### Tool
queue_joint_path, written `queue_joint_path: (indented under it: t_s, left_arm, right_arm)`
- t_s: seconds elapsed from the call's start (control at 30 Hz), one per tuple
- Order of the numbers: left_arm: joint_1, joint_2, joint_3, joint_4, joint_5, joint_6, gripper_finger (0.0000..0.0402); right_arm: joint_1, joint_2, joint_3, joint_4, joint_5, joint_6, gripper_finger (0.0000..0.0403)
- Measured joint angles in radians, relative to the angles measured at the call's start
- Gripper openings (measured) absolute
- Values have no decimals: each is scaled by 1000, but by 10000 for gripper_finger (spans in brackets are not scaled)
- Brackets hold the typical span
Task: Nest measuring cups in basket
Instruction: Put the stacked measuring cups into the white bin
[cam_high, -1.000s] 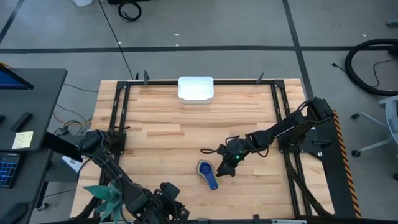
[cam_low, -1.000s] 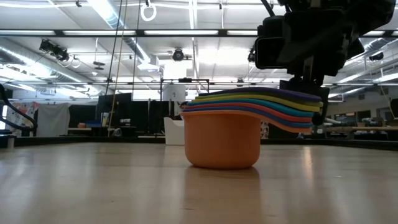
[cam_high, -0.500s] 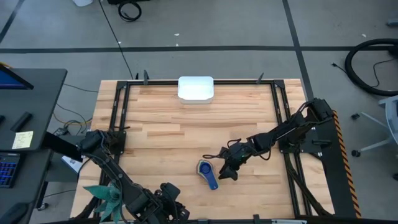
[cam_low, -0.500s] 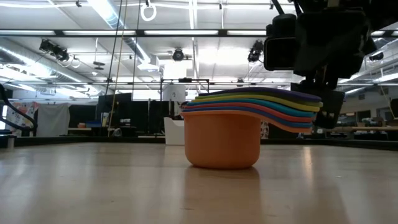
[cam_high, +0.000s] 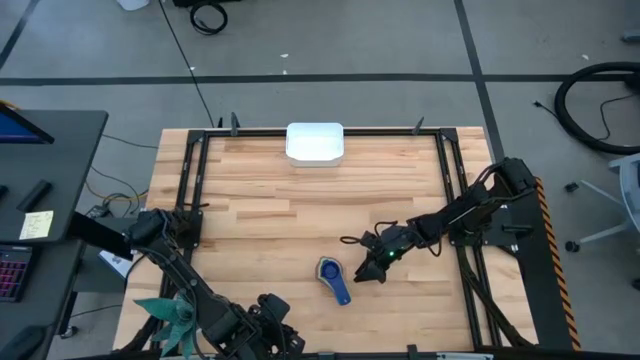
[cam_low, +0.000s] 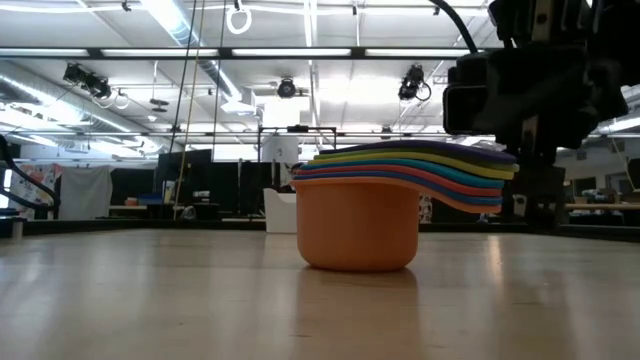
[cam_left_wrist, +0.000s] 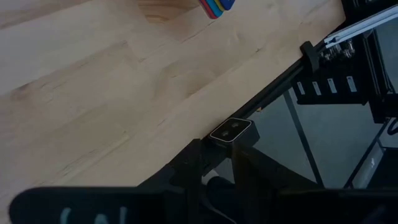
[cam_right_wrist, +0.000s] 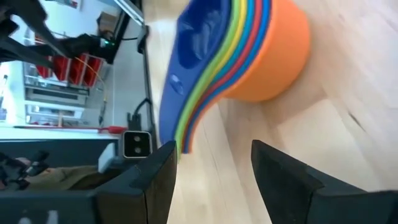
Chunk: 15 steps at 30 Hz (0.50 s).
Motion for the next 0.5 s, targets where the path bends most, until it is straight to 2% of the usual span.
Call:
queue_joint_path:
  t_s: [0.23,0.5]
  left_arm:
    - [0,0,0,0,0,0,94]
    - [1,0,0,22,4,0,94]
  right_arm:
    - [18,30,0,25,5,4,210]
    - [36,215,5,306,24,81,210]
